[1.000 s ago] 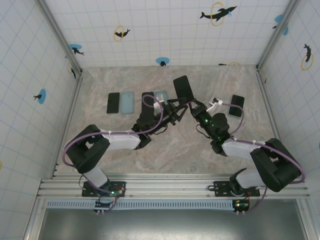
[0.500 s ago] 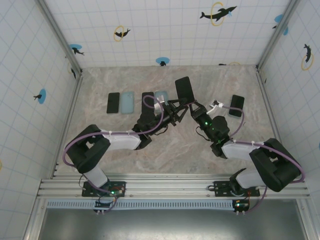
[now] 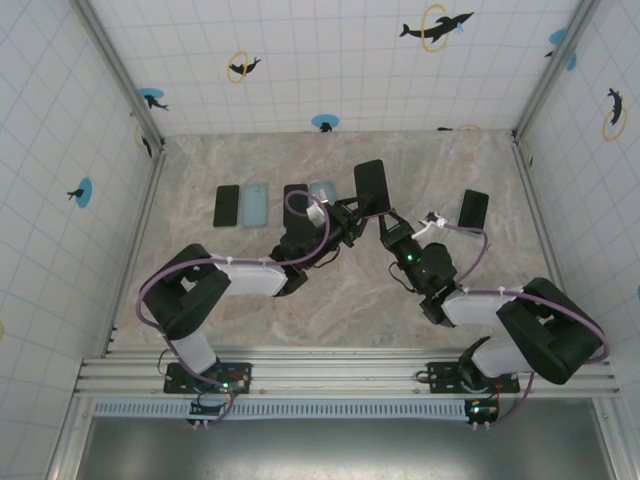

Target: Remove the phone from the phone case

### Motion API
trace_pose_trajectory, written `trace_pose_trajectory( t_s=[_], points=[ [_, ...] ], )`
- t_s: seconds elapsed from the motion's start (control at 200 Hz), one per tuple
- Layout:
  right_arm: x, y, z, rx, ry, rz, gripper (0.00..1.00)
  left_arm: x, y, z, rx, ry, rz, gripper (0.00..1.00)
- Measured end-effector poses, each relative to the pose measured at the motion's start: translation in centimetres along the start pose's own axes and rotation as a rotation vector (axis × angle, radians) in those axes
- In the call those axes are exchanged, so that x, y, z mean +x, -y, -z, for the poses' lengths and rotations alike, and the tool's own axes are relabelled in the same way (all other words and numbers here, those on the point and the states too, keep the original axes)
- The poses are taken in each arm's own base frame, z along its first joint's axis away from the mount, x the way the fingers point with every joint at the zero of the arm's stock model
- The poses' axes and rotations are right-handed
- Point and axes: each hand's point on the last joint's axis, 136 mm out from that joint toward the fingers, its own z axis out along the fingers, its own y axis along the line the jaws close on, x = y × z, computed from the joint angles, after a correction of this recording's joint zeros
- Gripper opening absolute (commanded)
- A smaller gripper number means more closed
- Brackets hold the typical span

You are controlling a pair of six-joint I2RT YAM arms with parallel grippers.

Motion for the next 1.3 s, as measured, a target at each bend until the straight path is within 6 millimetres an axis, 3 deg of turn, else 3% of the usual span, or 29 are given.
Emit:
trace_pose_trajectory(
  t_s=[0.16,0.35,0.716,0.911,1.096,1.301],
  points=[
    [-0.2,0.5,0.1,0.031,0.028,-0.002,0.0,0.0,-0.1,-0.1,-0.004,0.0,-0.001,0.15],
    [-0.7,2.3,0.3,0.115,0.063,0.014,0.0,0.0,-0.2,-0.1,-0.011,-0.001,0.001,0.1],
    [-4.5,6.8,0.4,0.289,0.172,0.058,0.0,0.3,-1.4,0.5,-0.047,-0.023,0.003,0.06],
    [-6.9,9.5,0.9,0.391,0.199,0.088,0.0,-0.6,-2.6,0.7,-0.084,-0.026,0.002,0.06],
    [-8.0,10.2,1.2,0.411,0.186,0.088,0.0,-3.6,-5.8,0.2,-0.149,0.022,0.001,0.06],
    [-7.2,10.3,1.0,0.395,0.118,0.075,0.0,-6.7,-10.6,-0.9,-0.249,0.069,0.016,0.06]
  ],
)
